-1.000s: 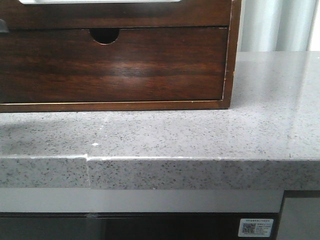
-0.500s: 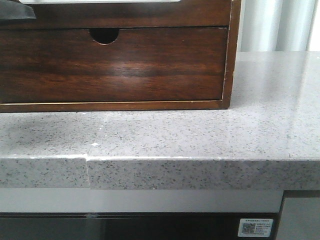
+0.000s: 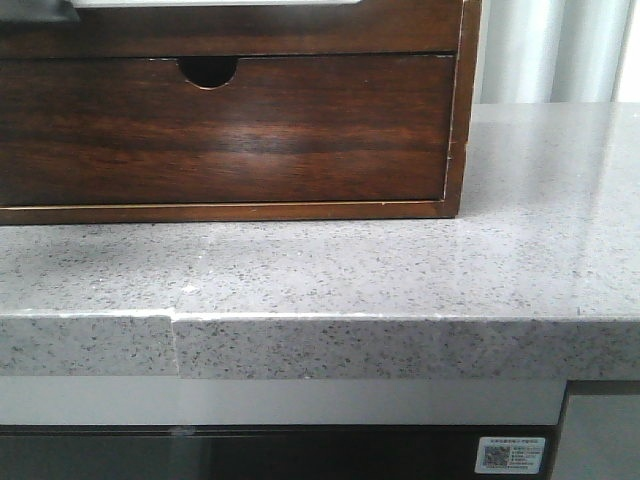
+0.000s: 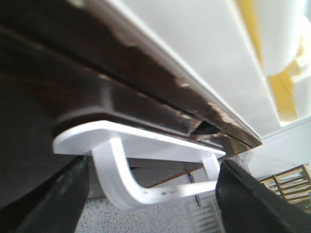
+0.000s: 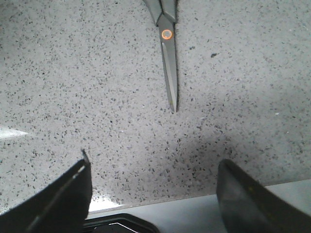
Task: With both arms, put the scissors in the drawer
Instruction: 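Hook the left gripper under the white handle of the wooden drawer, then pull the drawer open toward the robot with the left gripper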
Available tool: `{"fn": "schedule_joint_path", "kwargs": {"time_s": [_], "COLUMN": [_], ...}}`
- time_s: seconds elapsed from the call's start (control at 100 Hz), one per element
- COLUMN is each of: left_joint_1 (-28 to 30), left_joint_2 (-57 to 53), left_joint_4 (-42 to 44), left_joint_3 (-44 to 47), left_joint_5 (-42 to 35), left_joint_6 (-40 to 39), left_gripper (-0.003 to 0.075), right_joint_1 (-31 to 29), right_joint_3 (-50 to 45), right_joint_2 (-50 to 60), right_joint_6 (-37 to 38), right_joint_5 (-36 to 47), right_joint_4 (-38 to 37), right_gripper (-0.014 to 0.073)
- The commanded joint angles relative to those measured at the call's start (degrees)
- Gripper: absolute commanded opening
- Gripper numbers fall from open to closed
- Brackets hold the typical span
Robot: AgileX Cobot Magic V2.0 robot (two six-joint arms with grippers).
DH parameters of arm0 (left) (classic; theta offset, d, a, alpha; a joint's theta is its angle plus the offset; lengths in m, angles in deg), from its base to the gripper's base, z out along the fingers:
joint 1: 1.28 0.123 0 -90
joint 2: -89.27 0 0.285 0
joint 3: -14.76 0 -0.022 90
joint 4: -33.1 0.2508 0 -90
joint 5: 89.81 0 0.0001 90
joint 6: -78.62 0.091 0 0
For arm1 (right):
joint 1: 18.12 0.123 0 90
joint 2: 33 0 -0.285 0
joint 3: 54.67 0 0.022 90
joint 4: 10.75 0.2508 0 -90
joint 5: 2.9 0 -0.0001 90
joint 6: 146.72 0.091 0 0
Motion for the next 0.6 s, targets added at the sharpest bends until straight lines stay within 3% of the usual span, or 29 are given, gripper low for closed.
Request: {"fn": "schedule_joint_path", "kwargs": {"time_s": [0.0,0.13,0.41,0.59], "left_joint_1": [0.03,0.03,0.03,0.03], "left_joint_2": [0.31,1.57,3.4,3.52], "left_joint_4": [-5.43,-5.43,-5.43,-5.43], "left_joint_3": [-1.92,-1.92,-1.92,-2.01], "left_joint_5": [2.62,6.87,6.2,6.45], "left_joint_6": [-1.82,-1.97,-1.97,-1.97], "left_gripper": [0.0507,0.0449,0.0248,0.016], "right_joint_1": [-0.47,-0.47,-0.47,-0.47], "right_joint_3": [2.02,2.02,2.02,2.02], "right_joint_2": [0.26,0.26,0.26,0.26], "right_joint_6": [-0.79,-0.87,-0.87,-0.87], "right_joint_5": [3.34,3.41,3.41,3.05], "right_joint_4": [0.23,0.23,0.23,0.1], "right_gripper": [0.047,0.047,0.047,0.047]}}
